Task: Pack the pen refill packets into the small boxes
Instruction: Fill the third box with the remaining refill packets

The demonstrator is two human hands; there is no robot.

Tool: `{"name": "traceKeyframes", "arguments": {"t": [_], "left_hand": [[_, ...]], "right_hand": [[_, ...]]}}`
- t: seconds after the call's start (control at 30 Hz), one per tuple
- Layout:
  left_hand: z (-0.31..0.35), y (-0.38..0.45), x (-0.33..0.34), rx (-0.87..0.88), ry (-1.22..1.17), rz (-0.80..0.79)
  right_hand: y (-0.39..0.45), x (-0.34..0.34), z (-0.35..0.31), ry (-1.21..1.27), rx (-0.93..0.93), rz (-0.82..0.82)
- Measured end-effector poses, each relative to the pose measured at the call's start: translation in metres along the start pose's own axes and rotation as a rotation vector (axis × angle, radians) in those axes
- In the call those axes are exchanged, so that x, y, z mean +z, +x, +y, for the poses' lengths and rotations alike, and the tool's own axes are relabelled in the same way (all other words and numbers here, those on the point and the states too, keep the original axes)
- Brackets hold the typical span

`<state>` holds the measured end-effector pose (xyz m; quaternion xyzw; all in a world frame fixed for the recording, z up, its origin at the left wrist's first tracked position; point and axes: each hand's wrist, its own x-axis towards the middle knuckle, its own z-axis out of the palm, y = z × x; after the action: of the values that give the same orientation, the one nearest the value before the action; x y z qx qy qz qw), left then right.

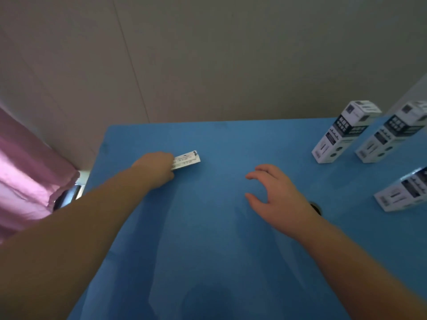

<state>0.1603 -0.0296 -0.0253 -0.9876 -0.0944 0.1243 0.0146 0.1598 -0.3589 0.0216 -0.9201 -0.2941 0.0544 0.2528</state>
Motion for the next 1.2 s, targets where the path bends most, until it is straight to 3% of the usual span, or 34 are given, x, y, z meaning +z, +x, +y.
{"name": "traceKeyframes", "arguments": {"t": [0.17, 0.3, 0.57, 0.83, 1.2], "left_hand": [[0.021, -0.037, 0.003, -0.033, -0.243, 0.159], [0.055, -0.070, 0.002, 0.020, -0.412, 0.187], [0.110, -0.107, -0.002, -0.063, -0.500, 0.159], [0.187, -0.122, -0.008, -0.010, -0.460, 0.140], [0.348, -0.108, -0.014, -0.001, -0.368, 0.136]], "right_hand": [[-0.017, -0.014, 0.009, -0.020, 0.018, -0.003], [-0.030, -0.025, 0.015, -0.035, 0.037, 0.002], [-0.073, -0.048, 0.040, -0.037, 0.060, 0.001], [-0.109, -0.085, 0.090, -0.057, 0.054, -0.001], [-0.158, -0.155, 0.233, -0.093, 0.074, -0.130]]}}
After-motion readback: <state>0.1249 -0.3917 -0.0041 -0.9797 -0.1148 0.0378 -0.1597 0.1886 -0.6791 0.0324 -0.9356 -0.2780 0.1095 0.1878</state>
